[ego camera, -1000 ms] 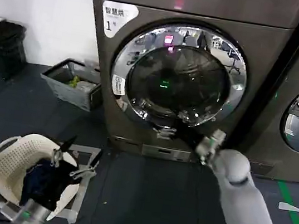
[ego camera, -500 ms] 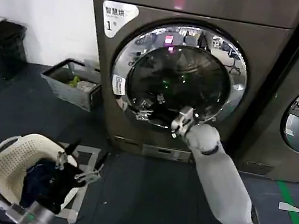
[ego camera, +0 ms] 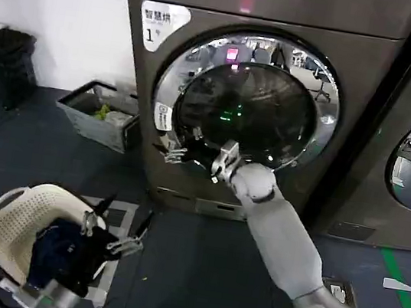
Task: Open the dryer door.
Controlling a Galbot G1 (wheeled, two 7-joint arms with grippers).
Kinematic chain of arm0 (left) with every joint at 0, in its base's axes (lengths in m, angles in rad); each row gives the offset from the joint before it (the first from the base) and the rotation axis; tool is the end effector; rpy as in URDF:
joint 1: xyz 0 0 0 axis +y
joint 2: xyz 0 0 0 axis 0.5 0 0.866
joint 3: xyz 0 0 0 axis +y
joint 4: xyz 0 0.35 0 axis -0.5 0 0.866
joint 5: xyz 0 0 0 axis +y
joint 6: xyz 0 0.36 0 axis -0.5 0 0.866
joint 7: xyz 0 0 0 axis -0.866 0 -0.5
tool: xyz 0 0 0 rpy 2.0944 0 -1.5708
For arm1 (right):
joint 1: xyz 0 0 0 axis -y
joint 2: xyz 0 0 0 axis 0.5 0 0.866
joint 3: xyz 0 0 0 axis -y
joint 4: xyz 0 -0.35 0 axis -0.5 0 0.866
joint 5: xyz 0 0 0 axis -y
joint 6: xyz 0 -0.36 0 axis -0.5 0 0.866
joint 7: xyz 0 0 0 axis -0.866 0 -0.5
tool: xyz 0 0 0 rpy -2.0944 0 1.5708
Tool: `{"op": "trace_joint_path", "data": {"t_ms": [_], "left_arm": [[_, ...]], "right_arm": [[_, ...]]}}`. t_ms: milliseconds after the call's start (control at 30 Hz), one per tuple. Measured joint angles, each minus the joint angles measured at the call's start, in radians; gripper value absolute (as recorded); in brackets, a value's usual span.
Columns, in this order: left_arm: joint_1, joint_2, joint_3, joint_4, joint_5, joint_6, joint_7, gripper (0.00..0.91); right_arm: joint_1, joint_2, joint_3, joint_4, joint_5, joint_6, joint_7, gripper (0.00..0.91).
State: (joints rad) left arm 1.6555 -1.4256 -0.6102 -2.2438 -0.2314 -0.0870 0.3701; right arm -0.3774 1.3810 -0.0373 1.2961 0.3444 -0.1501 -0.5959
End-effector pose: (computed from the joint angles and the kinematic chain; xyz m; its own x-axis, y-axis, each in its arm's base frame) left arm 0.1611 0.0423 -0.2594 -0.9109 0.3773 -0.1672 0.3830 0.9238 -0.0019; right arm 0.5245 0.0966 -0.1897 -0.4976 -0.8672 0.0155 -0.8580 0.4895 -0.1557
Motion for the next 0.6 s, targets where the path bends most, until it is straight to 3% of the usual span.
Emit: {"op": "trace_joint_path", "data": {"t_ms": [233,600], "left_arm": [[-0.012,0.006,-0.001,-0.006,0.000,0.035,0.010,0.907],[-0.040,0.025,-0.004,-0.037,-0.002,0.147,0.012,0.907]], "right_arm": [[-0.020,-0.030,0.003,0.042,0.046,-0.033,-0.128,0.907],[-0.059,-0.099,0.020,0.117,0.078,0.000,-0.349,0.907]]}}
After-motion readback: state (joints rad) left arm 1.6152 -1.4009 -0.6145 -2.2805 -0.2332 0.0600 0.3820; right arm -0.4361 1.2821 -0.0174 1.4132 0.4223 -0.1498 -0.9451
